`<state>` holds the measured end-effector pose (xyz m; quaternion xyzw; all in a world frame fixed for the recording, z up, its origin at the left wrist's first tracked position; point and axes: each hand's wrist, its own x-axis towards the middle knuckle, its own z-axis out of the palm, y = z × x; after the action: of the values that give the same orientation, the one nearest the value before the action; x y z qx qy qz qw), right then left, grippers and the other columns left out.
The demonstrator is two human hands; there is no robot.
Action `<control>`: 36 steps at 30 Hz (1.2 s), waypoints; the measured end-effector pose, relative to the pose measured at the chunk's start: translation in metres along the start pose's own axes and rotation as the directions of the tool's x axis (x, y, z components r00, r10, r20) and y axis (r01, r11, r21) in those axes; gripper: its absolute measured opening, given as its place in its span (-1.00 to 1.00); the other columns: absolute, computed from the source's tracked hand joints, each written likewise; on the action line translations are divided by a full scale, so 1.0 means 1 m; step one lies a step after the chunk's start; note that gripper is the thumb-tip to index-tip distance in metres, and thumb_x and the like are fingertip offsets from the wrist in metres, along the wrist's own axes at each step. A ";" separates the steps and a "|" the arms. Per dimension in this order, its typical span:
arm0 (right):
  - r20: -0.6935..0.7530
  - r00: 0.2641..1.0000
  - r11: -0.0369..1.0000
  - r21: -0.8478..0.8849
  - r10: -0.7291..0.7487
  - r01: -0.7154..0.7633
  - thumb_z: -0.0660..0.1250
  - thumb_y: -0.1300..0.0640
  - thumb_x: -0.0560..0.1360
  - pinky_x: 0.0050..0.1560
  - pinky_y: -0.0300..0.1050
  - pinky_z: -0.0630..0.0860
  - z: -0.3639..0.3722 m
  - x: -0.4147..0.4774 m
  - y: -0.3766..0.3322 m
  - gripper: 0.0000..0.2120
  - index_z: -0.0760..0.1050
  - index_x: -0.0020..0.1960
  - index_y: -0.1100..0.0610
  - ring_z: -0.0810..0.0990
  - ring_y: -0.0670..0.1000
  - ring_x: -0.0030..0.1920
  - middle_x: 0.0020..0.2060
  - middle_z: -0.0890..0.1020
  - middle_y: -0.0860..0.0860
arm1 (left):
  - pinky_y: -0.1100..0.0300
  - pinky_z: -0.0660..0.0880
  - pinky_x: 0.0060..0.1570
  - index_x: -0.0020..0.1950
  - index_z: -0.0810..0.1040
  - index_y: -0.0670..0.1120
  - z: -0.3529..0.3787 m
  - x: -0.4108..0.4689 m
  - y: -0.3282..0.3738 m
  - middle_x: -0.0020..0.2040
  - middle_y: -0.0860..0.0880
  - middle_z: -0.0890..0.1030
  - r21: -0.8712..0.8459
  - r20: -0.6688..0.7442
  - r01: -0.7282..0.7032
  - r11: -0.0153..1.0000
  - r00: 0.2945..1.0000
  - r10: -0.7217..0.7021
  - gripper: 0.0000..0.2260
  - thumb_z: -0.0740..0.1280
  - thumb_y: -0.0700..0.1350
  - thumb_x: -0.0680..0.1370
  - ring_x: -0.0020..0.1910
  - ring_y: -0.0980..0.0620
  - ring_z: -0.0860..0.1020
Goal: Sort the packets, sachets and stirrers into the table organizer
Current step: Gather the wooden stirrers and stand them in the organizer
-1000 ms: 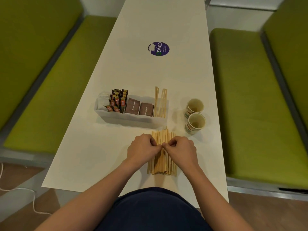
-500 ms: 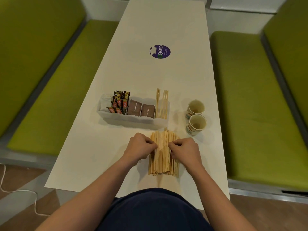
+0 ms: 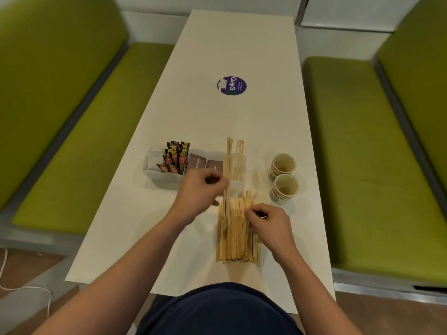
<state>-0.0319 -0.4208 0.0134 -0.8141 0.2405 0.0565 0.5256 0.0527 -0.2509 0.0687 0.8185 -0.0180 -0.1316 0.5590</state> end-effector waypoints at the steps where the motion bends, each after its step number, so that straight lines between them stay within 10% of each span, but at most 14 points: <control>1: -0.001 1.000 1.000 0.014 -0.008 0.008 0.41 0.02 0.52 -0.04 0.11 0.68 -0.001 -0.001 -0.001 -0.87 0.70 -0.17 -0.11 0.69 -0.08 -0.24 -0.29 0.70 -0.18 | 0.21 0.60 -0.36 -0.13 0.70 -0.09 -0.003 0.009 0.009 -0.32 0.01 0.66 -0.013 -0.035 -0.042 0.999 0.999 0.041 -0.92 0.43 -0.15 0.55 -0.32 0.10 0.63; 17: -0.195 0.965 0.962 0.173 -0.176 0.210 0.44 0.02 0.56 -0.01 0.00 0.68 -0.017 0.003 -0.035 -0.91 0.67 -0.06 -0.16 0.70 -0.11 -0.17 -0.24 0.71 -0.20 | 0.11 0.64 -0.12 -0.07 0.72 -0.11 0.022 0.089 0.001 -0.23 0.00 0.71 0.296 -0.135 -0.069 0.953 0.984 0.113 -0.85 0.40 -0.06 0.53 -0.25 0.04 0.67; 20: -0.261 0.931 0.946 0.135 -0.254 0.296 0.43 -0.02 0.57 -0.04 -0.25 0.62 -0.021 0.023 -0.059 -0.93 0.69 0.02 -0.12 0.67 -0.21 -0.12 -0.24 0.69 -0.28 | 0.48 0.39 -0.31 -0.03 0.71 -0.12 0.025 0.089 -0.002 -0.18 -0.02 0.71 0.392 -0.156 -0.048 0.919 0.981 0.118 -0.87 0.41 -0.10 0.53 -0.23 0.11 0.59; 23: -0.312 0.900 0.939 0.062 -0.304 0.339 0.41 -0.03 0.59 -0.15 -0.53 0.45 -0.021 0.051 -0.084 -0.85 0.71 0.09 -0.03 0.61 -0.35 -0.12 -0.27 0.64 -0.33 | 0.35 0.49 -0.23 -0.03 0.70 -0.12 0.028 0.092 -0.003 -0.16 -0.02 0.70 0.420 -0.163 -0.041 0.907 0.979 0.120 -0.89 0.42 -0.11 0.52 -0.17 0.06 0.63; 29: -0.280 0.930 0.970 -0.025 -0.238 0.241 0.35 -0.04 0.59 -0.02 -0.11 0.57 -0.002 0.101 -0.094 -0.78 0.74 0.03 0.02 0.66 -0.07 -0.06 -0.14 0.75 -0.11 | 0.24 0.50 -0.10 0.05 0.69 -0.12 0.030 0.095 -0.011 -0.09 -0.04 0.70 0.443 -0.154 -0.045 0.895 0.980 0.125 -0.84 0.46 -0.08 0.52 -0.09 0.02 0.64; 33: -0.227 0.949 0.967 -0.184 -0.218 0.178 0.32 0.05 0.57 -0.27 -0.06 0.50 0.010 0.111 -0.084 -0.67 0.62 -0.33 0.10 0.51 0.05 -0.40 -0.51 0.54 -0.01 | 0.23 0.52 -0.02 0.15 0.66 -0.16 0.026 0.094 -0.014 -0.07 -0.06 0.70 0.422 -0.156 -0.057 0.905 0.979 0.134 -0.73 0.45 -0.04 0.53 -0.06 0.03 0.64; 36: -0.204 0.956 0.951 -0.269 -0.209 0.151 0.35 0.03 0.58 -0.26 -0.05 0.58 0.012 0.109 -0.080 -0.76 0.72 -0.17 0.08 0.62 0.06 -0.31 -0.38 0.66 0.02 | 0.20 0.50 0.01 0.22 0.63 -0.15 0.023 0.096 -0.011 -0.02 -0.07 0.66 0.414 -0.185 -0.080 0.907 0.968 0.170 -0.69 0.41 -0.04 0.53 -0.03 0.02 0.61</control>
<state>0.1017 -0.4199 0.0367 -0.8935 0.2151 -0.0568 0.3901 0.1381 -0.2848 0.0315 0.9227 -0.0365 0.0010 0.3839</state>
